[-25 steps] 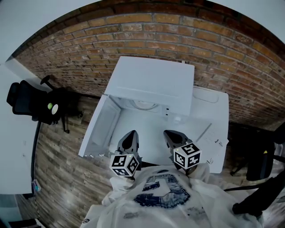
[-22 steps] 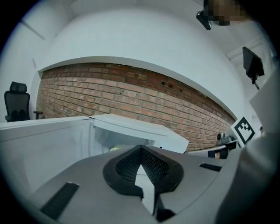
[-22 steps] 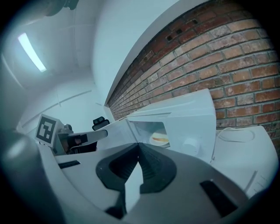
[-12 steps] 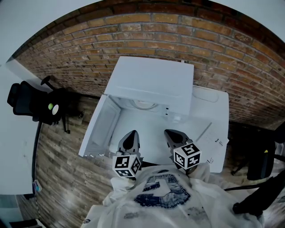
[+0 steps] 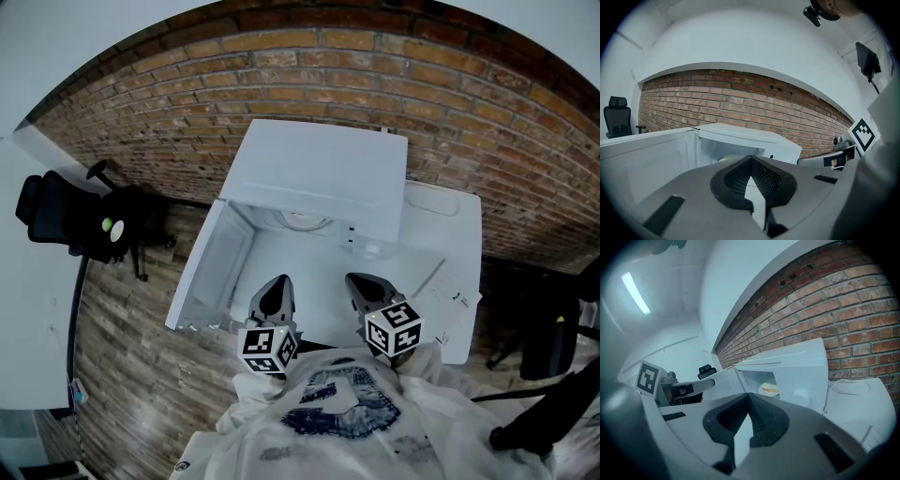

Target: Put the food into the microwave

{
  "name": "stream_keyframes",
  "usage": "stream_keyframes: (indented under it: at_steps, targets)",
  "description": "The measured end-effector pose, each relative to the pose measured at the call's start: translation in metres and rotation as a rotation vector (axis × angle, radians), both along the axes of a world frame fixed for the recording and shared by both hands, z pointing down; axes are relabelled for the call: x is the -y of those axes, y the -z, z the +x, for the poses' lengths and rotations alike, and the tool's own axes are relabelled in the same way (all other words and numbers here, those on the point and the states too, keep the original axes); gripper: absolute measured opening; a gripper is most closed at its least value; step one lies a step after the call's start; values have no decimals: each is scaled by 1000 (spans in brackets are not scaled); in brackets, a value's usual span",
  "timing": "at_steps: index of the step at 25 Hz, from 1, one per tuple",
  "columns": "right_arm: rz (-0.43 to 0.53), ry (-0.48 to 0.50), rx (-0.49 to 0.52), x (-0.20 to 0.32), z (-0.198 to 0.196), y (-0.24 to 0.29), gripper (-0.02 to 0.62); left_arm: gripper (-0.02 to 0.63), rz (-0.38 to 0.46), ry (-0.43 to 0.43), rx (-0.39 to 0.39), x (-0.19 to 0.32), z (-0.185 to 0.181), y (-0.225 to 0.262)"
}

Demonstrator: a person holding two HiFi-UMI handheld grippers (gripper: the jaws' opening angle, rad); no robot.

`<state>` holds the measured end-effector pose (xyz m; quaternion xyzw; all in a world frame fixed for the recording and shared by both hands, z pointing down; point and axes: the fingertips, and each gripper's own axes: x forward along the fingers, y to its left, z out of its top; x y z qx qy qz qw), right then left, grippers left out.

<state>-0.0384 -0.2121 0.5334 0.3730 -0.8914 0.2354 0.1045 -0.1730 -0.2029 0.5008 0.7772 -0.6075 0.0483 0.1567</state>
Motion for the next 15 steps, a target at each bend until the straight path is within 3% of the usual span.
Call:
stream_keyframes:
  at_steps: [15]
  targets:
    - [-7, -2, -2, 0, 1, -2, 14, 6, -24, -7, -24, 1, 2, -7]
